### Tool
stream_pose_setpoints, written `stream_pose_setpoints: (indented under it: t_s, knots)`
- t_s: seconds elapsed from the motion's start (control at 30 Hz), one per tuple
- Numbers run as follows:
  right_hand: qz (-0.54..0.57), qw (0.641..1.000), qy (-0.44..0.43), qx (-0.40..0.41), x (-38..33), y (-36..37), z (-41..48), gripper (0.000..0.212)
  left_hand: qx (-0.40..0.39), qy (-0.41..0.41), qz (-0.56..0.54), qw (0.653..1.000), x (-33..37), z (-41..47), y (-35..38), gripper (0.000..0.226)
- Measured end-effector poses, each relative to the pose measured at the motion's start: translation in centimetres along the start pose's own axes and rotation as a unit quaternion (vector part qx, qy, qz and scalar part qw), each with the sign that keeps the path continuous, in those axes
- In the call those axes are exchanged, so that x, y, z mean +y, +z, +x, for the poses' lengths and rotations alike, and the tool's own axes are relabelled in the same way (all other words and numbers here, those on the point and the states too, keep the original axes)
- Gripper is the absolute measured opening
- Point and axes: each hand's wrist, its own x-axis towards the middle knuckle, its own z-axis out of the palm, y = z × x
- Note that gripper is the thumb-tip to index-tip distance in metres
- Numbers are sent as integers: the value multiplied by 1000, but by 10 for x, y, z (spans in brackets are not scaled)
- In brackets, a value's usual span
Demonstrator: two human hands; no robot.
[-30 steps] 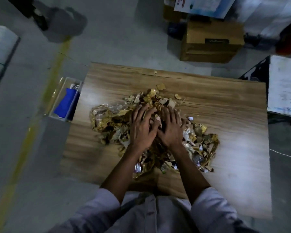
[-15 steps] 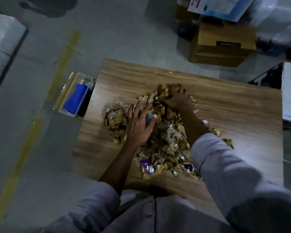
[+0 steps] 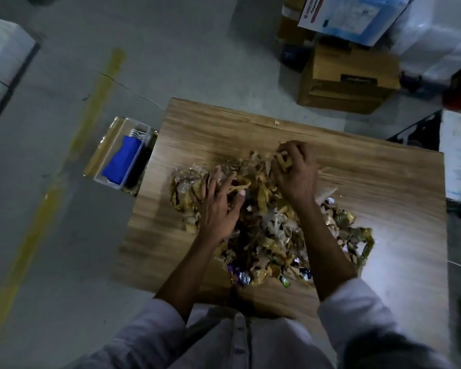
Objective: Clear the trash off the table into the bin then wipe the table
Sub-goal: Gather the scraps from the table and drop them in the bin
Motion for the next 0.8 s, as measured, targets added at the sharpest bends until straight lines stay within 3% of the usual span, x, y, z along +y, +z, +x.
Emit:
stream_pose_setpoints:
  t_s: [0.1,0.2,0.3,0.4,0.53,0.7,0.8]
  knots:
    - [14,998,35,46,-31,-17,-33,46,39,-12,-18,999,-7,-1,-9,60]
    - [8,999,8,38,-43,-5,-75,54,60,-43,-32,997,-25,4,-15,60]
    - [-63,992,38,-103,-40,17,-111,52,70,-116,-57,989,-41,11,-22,70]
    - [-94,968,59,-224,-30,33,-126,55,21,-201,-92,975,-64,20,-24,76]
    - [-98,982,44,-155,-37,26,-110,53,-66,-173,-130,974,-78,17,-21,70]
    - [-115,975,26,-188,-39,34,-104,55,-50,-127,-204,969,-64,8,-19,58]
    - [-91,986,47,-133,-43,23,-104,52,-31,-129,-228,965,-62,1,-25,58]
